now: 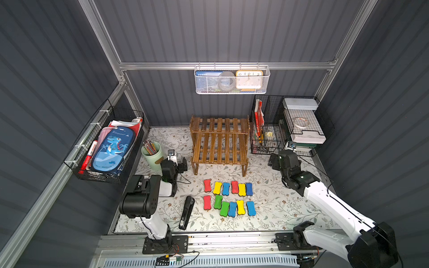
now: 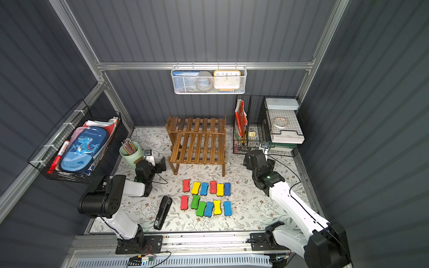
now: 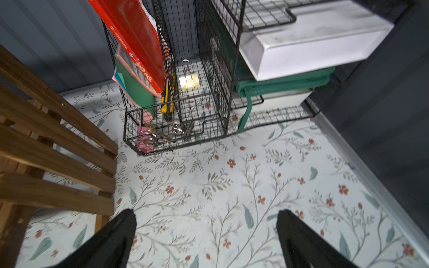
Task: Remove the whiteboard erasers from the shelf
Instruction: Reset both arms
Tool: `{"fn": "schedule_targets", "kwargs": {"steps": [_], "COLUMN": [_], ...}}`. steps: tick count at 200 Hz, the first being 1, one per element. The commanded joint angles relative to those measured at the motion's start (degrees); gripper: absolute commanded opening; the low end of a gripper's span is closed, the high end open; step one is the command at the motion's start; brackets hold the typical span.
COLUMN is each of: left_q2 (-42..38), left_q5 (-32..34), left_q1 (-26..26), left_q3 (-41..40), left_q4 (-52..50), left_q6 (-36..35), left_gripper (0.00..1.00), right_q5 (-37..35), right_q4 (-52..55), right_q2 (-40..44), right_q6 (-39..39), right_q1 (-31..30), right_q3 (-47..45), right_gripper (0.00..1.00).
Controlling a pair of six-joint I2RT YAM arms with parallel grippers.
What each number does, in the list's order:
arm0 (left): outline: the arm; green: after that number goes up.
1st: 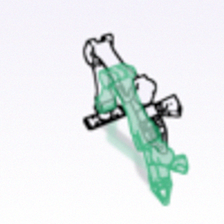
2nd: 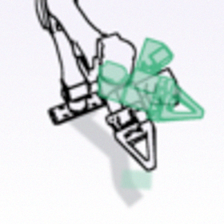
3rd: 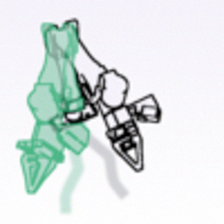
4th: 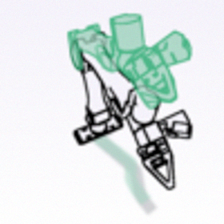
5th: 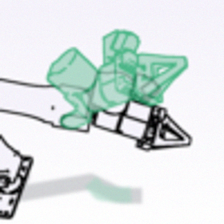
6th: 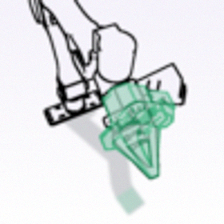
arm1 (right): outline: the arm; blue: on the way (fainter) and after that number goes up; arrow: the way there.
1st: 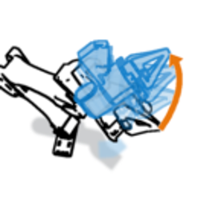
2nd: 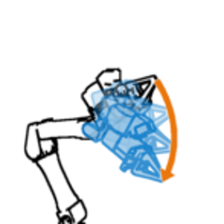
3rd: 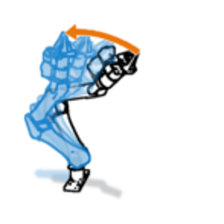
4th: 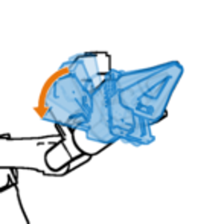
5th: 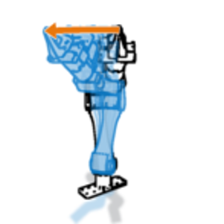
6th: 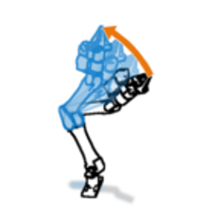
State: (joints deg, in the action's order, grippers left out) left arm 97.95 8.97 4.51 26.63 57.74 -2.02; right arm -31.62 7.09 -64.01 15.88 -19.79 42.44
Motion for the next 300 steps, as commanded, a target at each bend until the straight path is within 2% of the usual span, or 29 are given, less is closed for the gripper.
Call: {"fn": "schedule_targets", "kwargs": {"steps": [1,16,32,68,106,128,147,164,206,300], "left_q2": [-0.13,-0.13,-0.15,-0.13,-0.04,-0.04,-0.05,-0.07,-0.04,-0.08], "left_q5": [0.54,0.92,1.00,1.19,1.30,1.31,1.38,1.36,1.35,1.48], "left_q1": [0.32,0.49,0.67,0.94,1.02,1.05,1.02,1.02,1.07,1.02], "left_q3": [0.96,1.01,1.03,1.05,1.23,1.21,1.20,1.27,1.19,1.10], "left_q4": [-0.51,-0.47,-0.53,-0.32,-0.49,-0.47,-0.42,-0.46,-0.51,-0.43], "left_q6": [0.36,0.27,0.18,0.00,-0.09,-0.10,-0.09,-0.04,-0.09,0.00], "left_gripper": [0.99,0.99,0.99,0.99,0.99,0.99,0.99,0.99,0.99,0.99], "right_q5": [-2.66,-1.93,2.99,9.12,12.03,17.23,19.80,18.48,14.65,14.29], "right_q4": [-16.40,-22.03,-26.66,-52.31,-60.18,-56.73,-62.53,-64.87,-59.25,-60.62], "right_q2": [-1.87,-3.48,-5.00,-15.29,-22.29,-22.74,-24.93,-26.31,-24.13,-25.11], "right_q6": [-16.17,-18.49,-17.21,-18.13,-16.90,-13.70,-15.06,-14.21,-12.28,-12.15], "right_q1": [2.12,4.28,7.55,11.50,13.49,16.82,17.17,17.38,17.54,17.54], "right_q3": [-5.98,-9.43,-12.55,-20.00,-21.07,-20.73,-21.78,-21.77,-20.79,-20.74], "right_gripper": [0.99,0.99,0.99,0.99,0.99,0.99,0.99,0.99,0.99,0.99]}}
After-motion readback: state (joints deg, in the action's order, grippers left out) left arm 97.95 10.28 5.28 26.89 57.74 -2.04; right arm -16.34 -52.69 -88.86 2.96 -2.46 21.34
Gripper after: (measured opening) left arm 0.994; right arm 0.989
